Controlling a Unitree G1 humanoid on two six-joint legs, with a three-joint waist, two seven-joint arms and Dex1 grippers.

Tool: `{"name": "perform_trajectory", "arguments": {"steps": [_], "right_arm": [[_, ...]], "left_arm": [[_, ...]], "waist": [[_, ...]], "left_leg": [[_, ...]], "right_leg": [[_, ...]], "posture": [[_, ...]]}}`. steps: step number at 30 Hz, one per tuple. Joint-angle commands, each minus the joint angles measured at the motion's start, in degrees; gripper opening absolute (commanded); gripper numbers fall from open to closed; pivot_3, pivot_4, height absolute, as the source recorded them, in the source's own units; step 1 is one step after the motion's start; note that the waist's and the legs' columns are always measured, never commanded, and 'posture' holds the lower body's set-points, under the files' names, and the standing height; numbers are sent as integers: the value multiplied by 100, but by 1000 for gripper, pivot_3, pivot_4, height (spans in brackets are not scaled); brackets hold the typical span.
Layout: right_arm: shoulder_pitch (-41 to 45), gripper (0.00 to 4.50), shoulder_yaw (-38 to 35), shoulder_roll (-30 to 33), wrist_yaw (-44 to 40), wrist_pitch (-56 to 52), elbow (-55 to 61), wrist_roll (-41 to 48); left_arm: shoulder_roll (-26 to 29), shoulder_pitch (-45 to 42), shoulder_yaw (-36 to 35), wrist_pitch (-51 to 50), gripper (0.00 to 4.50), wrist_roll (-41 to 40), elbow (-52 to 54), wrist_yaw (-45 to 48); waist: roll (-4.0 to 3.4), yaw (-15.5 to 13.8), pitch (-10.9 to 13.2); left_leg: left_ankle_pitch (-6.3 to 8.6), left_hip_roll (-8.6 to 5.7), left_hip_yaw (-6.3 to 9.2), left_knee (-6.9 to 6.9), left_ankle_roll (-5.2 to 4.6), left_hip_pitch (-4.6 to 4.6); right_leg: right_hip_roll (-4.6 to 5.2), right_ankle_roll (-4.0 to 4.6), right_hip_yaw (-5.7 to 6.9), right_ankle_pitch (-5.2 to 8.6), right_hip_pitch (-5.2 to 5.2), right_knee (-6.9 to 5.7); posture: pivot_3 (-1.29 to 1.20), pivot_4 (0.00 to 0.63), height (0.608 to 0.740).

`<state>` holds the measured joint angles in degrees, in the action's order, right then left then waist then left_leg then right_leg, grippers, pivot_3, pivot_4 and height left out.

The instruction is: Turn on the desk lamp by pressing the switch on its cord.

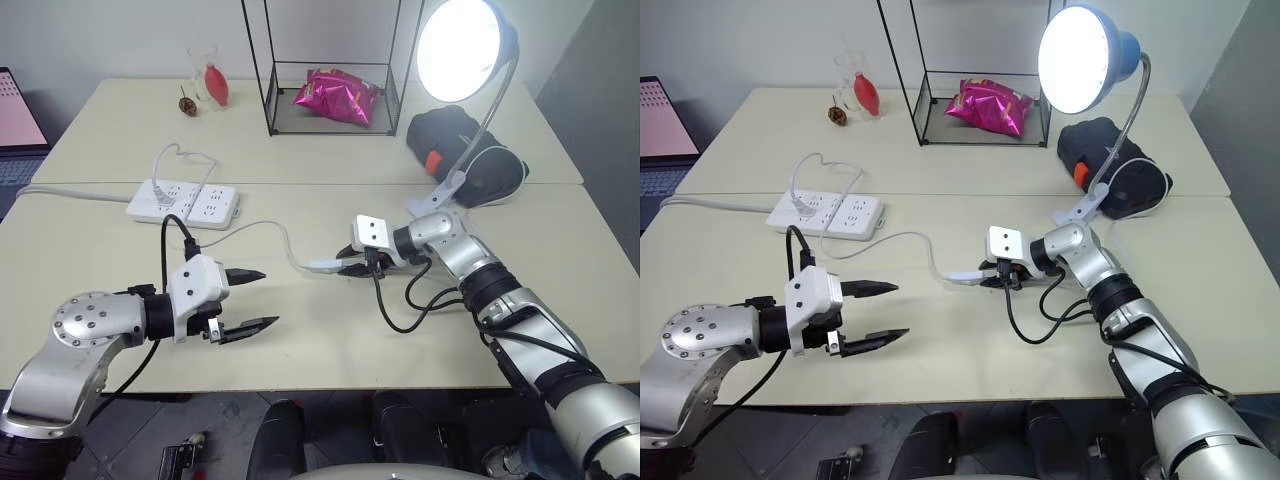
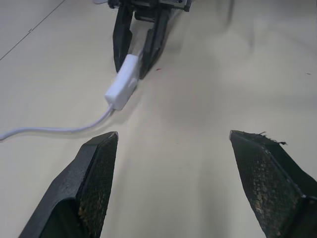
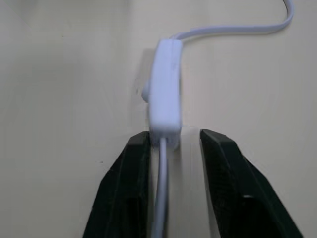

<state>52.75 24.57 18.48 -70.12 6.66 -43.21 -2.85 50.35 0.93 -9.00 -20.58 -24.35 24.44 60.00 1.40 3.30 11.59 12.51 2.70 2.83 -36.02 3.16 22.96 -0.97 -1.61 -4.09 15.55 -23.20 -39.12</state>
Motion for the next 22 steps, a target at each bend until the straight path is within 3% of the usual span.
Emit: {"name": "perform_trajectory", "arguments": {"steps": [1,9,15,22], "right_arm": [[-133,2527,-337,301,-246,-246,716,242],[-1073,4465,-966,1368,-629,-1979,3646,1113],[-1863,4465,-1436,2002,-394,-3241,5536,1787],[-2165,4465,-1495,2208,-78,-3604,6056,1990]], "left_arm": [[-8,-226,-185,-317,3734,-224,44,-208],[188,-396,-168,-615,3734,-62,186,-438],[336,-330,-317,-752,3734,-250,251,-338],[401,-307,-319,-919,3734,-410,393,-231]], "waist": [[0,-11,0],[-1,-21,0],[0,-11,0],[1,-8,0]], "left_leg": [[0,-1,0,0,0,2],[1,-1,3,4,0,7],[1,0,5,5,0,3],[0,-1,1,-1,0,2]], "right_leg": [[1,1,0,0,0,1],[2,3,1,1,-2,5],[1,2,2,7,-1,4],[2,-6,0,3,-1,5]], "posture": [[0,150,740],[0,150,740],[0,150,740],[0,150,740]]}}
